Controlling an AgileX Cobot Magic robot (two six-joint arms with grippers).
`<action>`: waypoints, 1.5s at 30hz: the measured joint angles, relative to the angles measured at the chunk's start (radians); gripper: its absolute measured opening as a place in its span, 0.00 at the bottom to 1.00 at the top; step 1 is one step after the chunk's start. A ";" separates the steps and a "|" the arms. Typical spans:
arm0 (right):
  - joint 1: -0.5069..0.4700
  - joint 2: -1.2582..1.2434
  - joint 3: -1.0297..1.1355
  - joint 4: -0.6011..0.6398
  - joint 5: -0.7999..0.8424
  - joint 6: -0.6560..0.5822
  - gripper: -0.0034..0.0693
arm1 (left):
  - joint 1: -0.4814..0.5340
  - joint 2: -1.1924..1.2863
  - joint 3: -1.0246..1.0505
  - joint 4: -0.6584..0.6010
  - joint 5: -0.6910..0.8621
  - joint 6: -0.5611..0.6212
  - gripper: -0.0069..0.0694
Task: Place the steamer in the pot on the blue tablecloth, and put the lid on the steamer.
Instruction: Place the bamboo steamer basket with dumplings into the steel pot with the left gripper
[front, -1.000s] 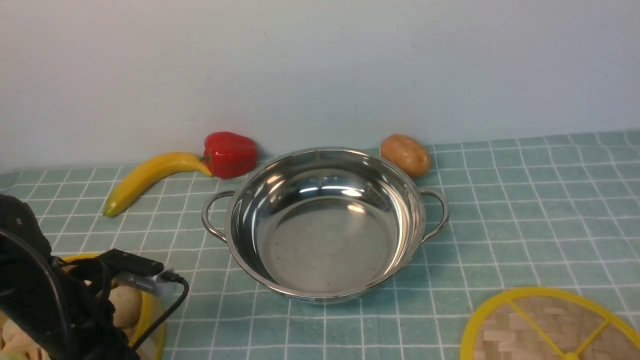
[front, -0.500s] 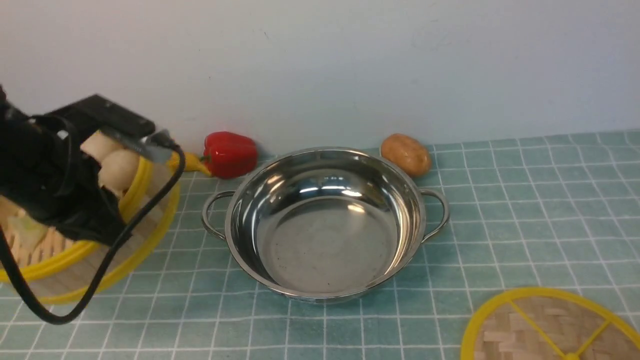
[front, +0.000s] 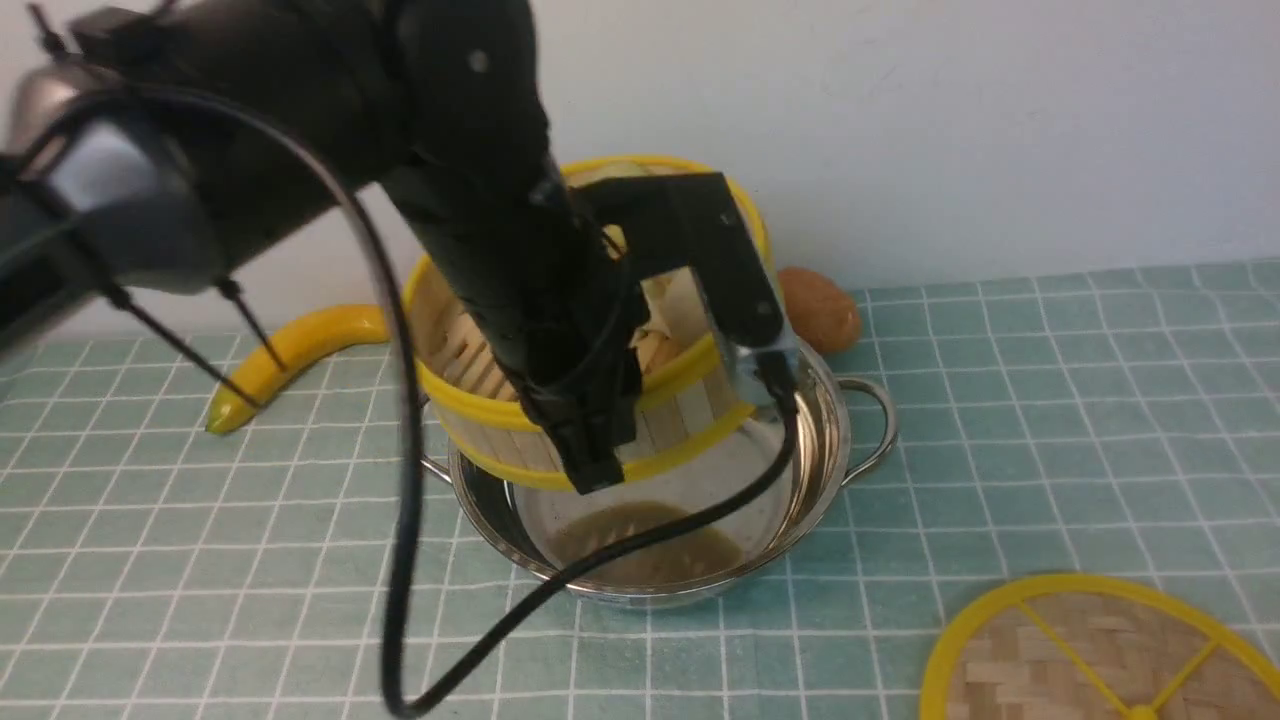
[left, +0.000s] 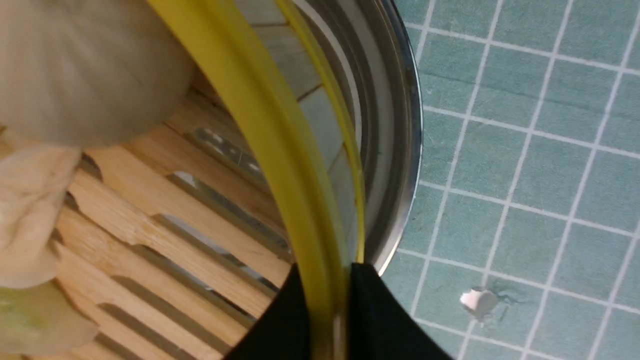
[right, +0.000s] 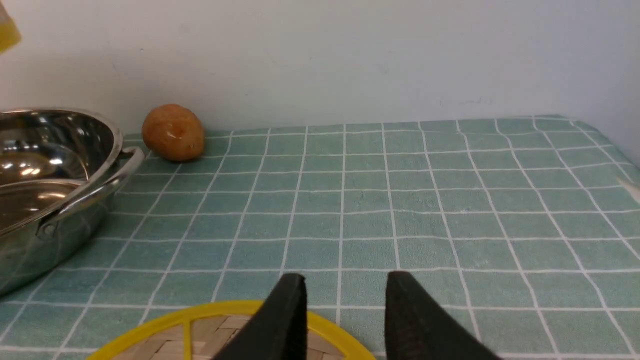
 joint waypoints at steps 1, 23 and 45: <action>0.000 0.000 0.000 0.000 0.000 0.000 0.38 | -0.001 0.005 -0.003 0.000 0.000 0.000 0.17; 0.000 0.000 0.000 0.000 0.000 0.000 0.38 | -0.009 0.298 -0.052 -0.023 -0.018 -0.022 0.17; 0.000 0.000 0.000 0.000 0.000 0.000 0.38 | -0.010 0.287 -0.126 -0.010 -0.031 -0.270 0.76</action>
